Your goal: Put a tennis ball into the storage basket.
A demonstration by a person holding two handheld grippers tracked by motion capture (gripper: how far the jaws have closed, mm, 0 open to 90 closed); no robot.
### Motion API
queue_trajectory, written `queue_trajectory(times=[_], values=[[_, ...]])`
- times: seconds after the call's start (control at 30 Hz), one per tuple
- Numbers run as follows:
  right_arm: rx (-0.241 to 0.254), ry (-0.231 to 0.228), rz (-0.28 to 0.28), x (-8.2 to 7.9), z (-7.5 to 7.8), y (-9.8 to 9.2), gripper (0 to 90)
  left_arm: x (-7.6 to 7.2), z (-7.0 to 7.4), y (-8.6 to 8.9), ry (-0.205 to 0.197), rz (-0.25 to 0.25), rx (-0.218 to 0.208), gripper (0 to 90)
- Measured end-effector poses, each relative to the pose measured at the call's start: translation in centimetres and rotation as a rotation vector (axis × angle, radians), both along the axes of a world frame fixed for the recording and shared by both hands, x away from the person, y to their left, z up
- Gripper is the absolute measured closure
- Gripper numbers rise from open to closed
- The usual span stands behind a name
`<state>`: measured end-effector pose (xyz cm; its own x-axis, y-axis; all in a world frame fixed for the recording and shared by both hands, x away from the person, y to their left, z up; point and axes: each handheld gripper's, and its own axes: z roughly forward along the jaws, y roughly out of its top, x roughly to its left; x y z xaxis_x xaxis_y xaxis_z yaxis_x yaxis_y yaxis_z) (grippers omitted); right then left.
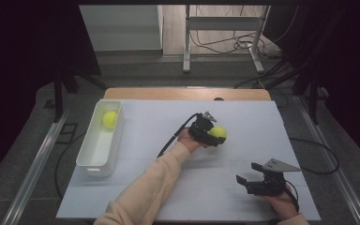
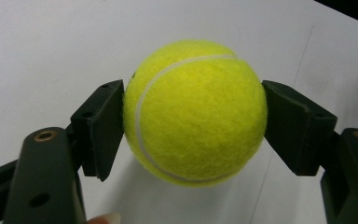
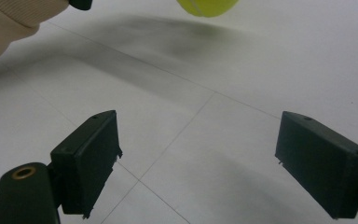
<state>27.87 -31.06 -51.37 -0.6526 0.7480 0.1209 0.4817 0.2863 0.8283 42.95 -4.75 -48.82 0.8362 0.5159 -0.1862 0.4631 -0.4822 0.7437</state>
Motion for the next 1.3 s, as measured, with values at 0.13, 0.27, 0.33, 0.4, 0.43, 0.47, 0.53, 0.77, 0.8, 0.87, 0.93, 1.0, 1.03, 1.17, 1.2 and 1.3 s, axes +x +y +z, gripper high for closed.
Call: queue_trajectory(times=[0.13,0.27,0.33,0.4,0.43,0.47,0.53,0.77,0.8,0.87,0.93,1.0,1.03,1.17,1.2,1.3], values=[[-0.001,0.000,-0.001,0.0,0.0,0.0,14.1,-0.3,0.4,0.4,-0.014,-0.002,-0.002,26.1],[-0.001,0.000,-0.002,0.0,0.0,0.0,14.1,-0.4,0.5,0.9,-0.018,0.007,-0.008,26.1],[-0.001,0.000,-0.003,0.0,0.0,0.0,14.2,-0.6,0.6,1.1,-0.019,0.010,-0.014,26.1],[-0.002,0.000,-0.002,0.0,0.0,0.0,14.1,-0.7,0.7,1.4,-0.024,0.012,-0.016,26.1],[-0.001,0.001,-0.002,0.0,0.0,0.0,14.1,-0.8,0.7,1.5,-0.027,0.012,-0.016,26.1],[-0.001,0.000,-0.002,0.0,0.0,0.0,14.2,-0.9,0.7,1.6,-0.027,0.016,-0.019,26.1],[-0.001,0.001,-0.002,0.0,0.0,0.0,14.2,-1.0,0.7,1.7,-0.030,0.017,-0.022,26.1],[-0.007,0.001,-0.001,0.0,0.0,0.0,14.2,-1.5,1.1,2.0,-0.042,0.011,-0.020,26.1],[-0.007,0.002,-0.001,0.0,0.0,0.1,14.2,-1.5,1.2,2.1,-0.044,0.009,-0.023,26.1],[-0.007,0.002,-0.001,0.0,0.0,0.1,14.2,-1.7,1.2,2.3,-0.042,0.008,-0.031,26.1],[-0.005,0.003,-0.001,0.0,0.0,0.0,14.3,-1.8,1.3,2.3,-0.046,0.006,-0.030,26.1],[0.002,0.004,-0.001,0.0,0.0,0.0,14.3,-2.0,1.4,2.4,-0.048,0.006,-0.032,26.1],[0.001,0.004,-0.001,0.0,0.0,0.0,14.3,-2.0,1.5,2.4,-0.048,0.005,-0.032,26.1],[0.000,0.004,-0.001,0.0,0.0,0.0,14.2,-2.2,1.6,2.6,-0.059,-0.001,-0.029,26.1],[-0.001,0.005,-0.001,0.0,-0.1,0.0,14.3,-2.3,1.6,2.6,-0.061,0.000,-0.028,26.1],[-0.002,0.005,-0.003,0.0,-0.1,0.0,14.2,-2.3,1.6,2.7,-0.060,0.001,-0.033,26.1]])
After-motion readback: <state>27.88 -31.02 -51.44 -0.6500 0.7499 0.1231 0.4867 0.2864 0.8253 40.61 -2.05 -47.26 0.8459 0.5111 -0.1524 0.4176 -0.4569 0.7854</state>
